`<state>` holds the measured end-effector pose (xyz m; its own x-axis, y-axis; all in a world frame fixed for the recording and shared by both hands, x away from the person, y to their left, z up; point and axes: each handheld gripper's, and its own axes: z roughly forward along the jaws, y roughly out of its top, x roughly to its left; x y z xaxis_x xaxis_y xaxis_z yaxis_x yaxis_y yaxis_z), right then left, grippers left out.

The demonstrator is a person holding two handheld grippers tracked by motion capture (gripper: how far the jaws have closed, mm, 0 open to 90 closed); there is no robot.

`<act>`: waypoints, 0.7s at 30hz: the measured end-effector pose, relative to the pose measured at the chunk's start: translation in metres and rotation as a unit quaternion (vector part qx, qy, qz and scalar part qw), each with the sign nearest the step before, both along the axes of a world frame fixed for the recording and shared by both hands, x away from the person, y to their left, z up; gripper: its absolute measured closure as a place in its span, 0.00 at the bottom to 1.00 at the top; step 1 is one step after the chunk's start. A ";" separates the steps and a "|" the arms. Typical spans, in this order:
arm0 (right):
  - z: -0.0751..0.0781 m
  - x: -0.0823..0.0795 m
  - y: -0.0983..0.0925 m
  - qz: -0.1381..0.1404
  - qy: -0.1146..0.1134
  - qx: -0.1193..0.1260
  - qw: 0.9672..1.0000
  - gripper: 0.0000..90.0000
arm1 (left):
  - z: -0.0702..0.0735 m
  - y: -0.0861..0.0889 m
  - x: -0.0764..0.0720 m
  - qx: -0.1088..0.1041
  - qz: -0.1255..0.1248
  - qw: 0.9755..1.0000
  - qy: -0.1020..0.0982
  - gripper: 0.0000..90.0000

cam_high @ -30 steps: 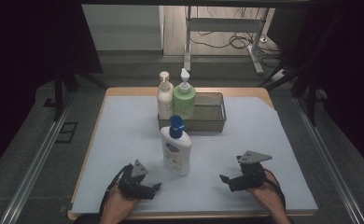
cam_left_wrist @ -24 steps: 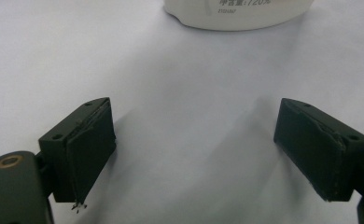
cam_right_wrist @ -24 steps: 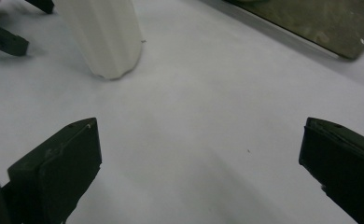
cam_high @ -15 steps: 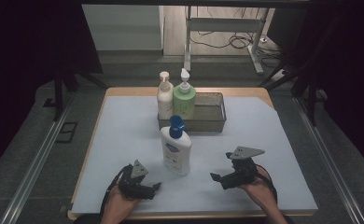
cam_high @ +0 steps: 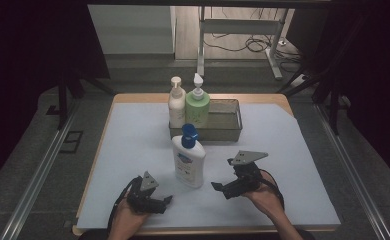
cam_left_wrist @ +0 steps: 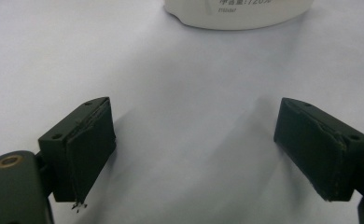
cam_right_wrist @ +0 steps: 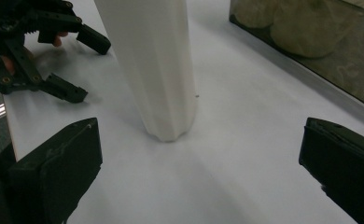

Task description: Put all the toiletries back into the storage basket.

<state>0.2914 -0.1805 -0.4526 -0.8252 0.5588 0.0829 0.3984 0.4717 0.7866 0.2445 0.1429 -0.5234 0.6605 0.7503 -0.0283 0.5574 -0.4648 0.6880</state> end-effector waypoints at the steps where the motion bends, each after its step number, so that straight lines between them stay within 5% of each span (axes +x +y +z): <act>1: 0.002 0.001 0.003 0.000 0.003 0.002 1.000 0.00 | 0.000 0.000 0.000 0.001 -0.001 1.000 0.000 0.14; 10: 0.015 0.005 0.023 0.000 0.030 0.017 0.999 0.00 | 0.000 0.000 0.000 -0.001 0.000 1.000 0.000 0.14; 21: 0.027 0.008 0.052 0.006 -0.008 -0.015 1.000 0.06 | 0.000 0.000 0.000 0.000 0.000 1.000 0.000 0.14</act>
